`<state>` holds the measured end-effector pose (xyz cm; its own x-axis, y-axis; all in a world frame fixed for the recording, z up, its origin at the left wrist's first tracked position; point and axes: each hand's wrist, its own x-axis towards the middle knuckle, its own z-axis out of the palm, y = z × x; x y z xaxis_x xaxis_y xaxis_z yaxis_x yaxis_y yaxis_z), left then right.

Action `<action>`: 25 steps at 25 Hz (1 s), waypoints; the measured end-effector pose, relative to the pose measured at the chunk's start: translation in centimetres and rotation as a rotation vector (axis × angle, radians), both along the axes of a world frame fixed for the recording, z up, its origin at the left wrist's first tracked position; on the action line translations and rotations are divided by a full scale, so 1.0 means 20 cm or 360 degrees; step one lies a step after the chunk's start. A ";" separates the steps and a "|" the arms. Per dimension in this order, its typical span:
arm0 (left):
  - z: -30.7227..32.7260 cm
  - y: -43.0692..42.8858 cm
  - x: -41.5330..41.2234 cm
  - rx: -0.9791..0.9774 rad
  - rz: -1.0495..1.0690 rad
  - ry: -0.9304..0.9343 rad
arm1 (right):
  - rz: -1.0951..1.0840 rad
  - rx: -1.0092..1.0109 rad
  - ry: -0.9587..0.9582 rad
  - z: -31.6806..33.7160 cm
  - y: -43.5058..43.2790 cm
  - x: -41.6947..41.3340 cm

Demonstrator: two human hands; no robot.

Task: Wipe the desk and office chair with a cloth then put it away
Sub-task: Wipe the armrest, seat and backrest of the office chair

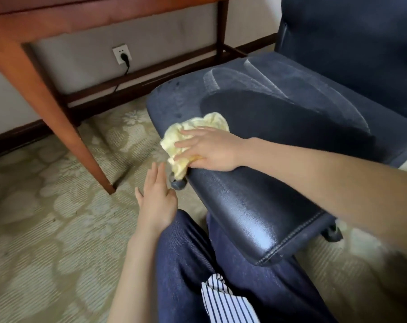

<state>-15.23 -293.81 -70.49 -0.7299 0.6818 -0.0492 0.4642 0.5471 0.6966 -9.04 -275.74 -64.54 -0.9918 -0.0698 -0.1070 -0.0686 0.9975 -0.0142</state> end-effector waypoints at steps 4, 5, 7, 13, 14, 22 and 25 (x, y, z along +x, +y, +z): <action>0.07 0.08 -0.14 0.0111 -0.0116 0.0148 | 0.0348 -0.0048 -0.0106 0.03 -0.01 0.29; 0.08 0.11 -0.16 0.0115 -0.0158 0.0173 | 0.0400 -0.0098 -0.0147 0.03 -0.02 0.36; 0.09 0.18 -0.19 0.0092 -0.0212 0.0210 | 0.0494 -0.0176 -0.0224 0.05 -0.02 0.51; -0.03 0.19 -0.17 0.0287 -0.0313 0.0085 | 0.0876 -0.0021 -0.0188 0.11 0.06 0.52; -0.04 0.18 -0.16 0.0325 -0.0325 0.0069 | 0.0868 -0.0020 -0.0208 0.12 0.08 0.45; -0.08 0.17 -0.13 0.0420 -0.0321 0.0037 | 0.0571 -0.0032 -0.0040 0.14 0.26 -0.06; -0.07 0.17 -0.10 0.0540 -0.0213 -0.0116 | 0.0518 -0.0083 0.0038 0.10 0.26 -0.09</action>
